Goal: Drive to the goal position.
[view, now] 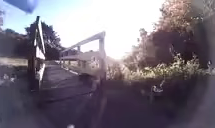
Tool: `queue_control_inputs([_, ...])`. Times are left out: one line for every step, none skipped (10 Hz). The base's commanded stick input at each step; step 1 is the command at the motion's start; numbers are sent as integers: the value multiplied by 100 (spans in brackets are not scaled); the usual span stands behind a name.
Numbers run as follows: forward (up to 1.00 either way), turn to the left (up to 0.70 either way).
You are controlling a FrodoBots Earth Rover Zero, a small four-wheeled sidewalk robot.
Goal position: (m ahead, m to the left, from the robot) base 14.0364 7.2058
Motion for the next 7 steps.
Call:
queue_control_inputs([45, 27])
queue_control_inputs([45, 27])
queue_control_inputs([45, 27])
queue_control_inputs([45, 27])
queue_control_inputs([45, 27])
queue_control_inputs([45, 27])
queue_control_inputs([45, 27])
